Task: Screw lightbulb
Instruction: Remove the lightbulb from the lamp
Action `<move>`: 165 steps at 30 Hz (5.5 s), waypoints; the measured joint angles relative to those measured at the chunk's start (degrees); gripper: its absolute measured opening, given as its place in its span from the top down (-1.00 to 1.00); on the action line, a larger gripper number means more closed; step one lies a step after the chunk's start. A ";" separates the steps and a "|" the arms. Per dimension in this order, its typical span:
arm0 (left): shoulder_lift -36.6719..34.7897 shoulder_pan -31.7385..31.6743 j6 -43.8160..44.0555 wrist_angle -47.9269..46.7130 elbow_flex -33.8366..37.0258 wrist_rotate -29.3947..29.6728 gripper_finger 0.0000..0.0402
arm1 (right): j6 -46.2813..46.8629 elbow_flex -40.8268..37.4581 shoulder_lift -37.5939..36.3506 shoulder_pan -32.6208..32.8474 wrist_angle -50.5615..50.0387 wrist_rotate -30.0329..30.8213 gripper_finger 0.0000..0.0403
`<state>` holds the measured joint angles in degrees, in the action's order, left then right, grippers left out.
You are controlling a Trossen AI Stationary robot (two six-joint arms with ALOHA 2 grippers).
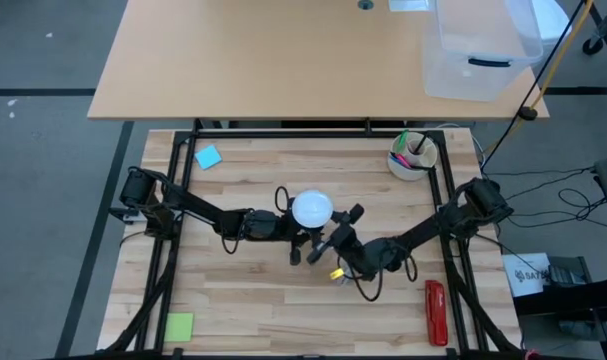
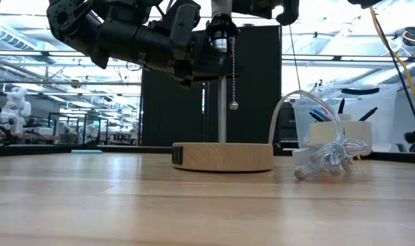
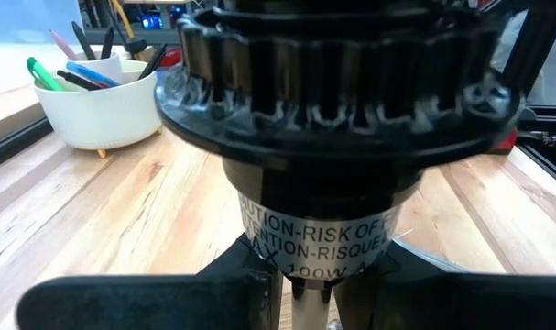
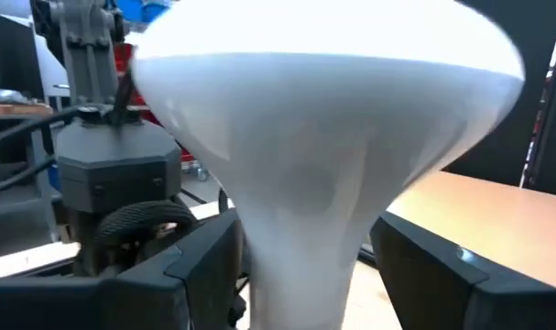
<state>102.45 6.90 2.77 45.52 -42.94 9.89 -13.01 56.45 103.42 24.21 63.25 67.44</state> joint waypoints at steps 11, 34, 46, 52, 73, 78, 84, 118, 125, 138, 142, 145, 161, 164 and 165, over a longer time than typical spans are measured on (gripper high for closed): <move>-0.02 -0.02 0.15 0.00 0.00 0.00 0.68 | -4.66 0.00 0.02 -0.60 3.05 -0.31 -0.15; -0.11 0.24 -1.69 -2.74 0.02 -7.14 0.68 | 1.13 -0.04 -4.31 -0.14 -12.28 -9.41 0.19; -0.09 0.24 -2.06 -2.68 -0.02 -10.53 0.68 | 7.93 -0.04 -13.21 -2.90 -34.48 -23.70 0.19; -0.14 0.24 -2.40 -2.68 0.09 -12.45 0.68 | 5.67 0.00 -15.70 -6.30 -39.76 -35.33 0.19; -0.15 -0.52 -2.87 -3.35 -0.03 -17.41 0.69 | -3.34 0.01 -20.55 -21.47 -48.31 -79.04 0.19; -0.15 -1.04 -2.17 -3.32 -0.09 -18.94 0.69 | -4.56 -0.07 -20.52 -22.86 -47.45 -84.05 0.19; -0.15 -1.27 -2.17 -3.21 -0.09 -20.24 0.69 | -5.99 -0.17 -20.37 -24.19 -45.82 -89.18 0.19; -0.09 -1.68 -1.77 -3.67 0.06 -22.36 0.70 | -0.50 0.08 -20.69 -21.93 -42.87 -83.13 -0.44; -0.07 -1.68 -1.70 -3.37 -0.09 -22.02 0.70 | -0.07 0.09 -24.70 -21.58 -49.57 -83.13 -0.46; -0.09 -1.90 -2.06 -2.23 -0.13 -21.73 0.71 | -0.10 0.04 -31.89 -20.41 -59.67 -80.60 -0.47; -0.09 -1.92 -2.08 -2.22 0.06 -21.73 0.71 | 1.12 0.04 -30.64 -20.14 -58.44 -80.83 -0.47; -0.09 -1.95 -2.06 -2.15 0.06 -21.73 0.71 | 2.24 0.13 -30.04 -19.96 -57.93 -80.57 -0.47; -0.09 -1.95 -1.76 -2.29 0.06 -21.72 0.71 | 3.14 0.31 -33.70 -14.36 -66.23 -63.04 -0.46; -0.09 -2.01 -1.73 -2.10 0.06 -21.71 0.71 | 4.21 0.29 -34.31 -12.58 -68.43 -59.53 -0.46; -0.09 -2.01 -1.71 -2.17 0.06 -21.71 0.71 | 5.07 0.28 -34.66 -11.80 -69.92 -58.26 -0.46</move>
<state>102.37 4.89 1.06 43.35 -42.87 -11.81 -7.94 56.73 68.75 12.41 -6.68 9.19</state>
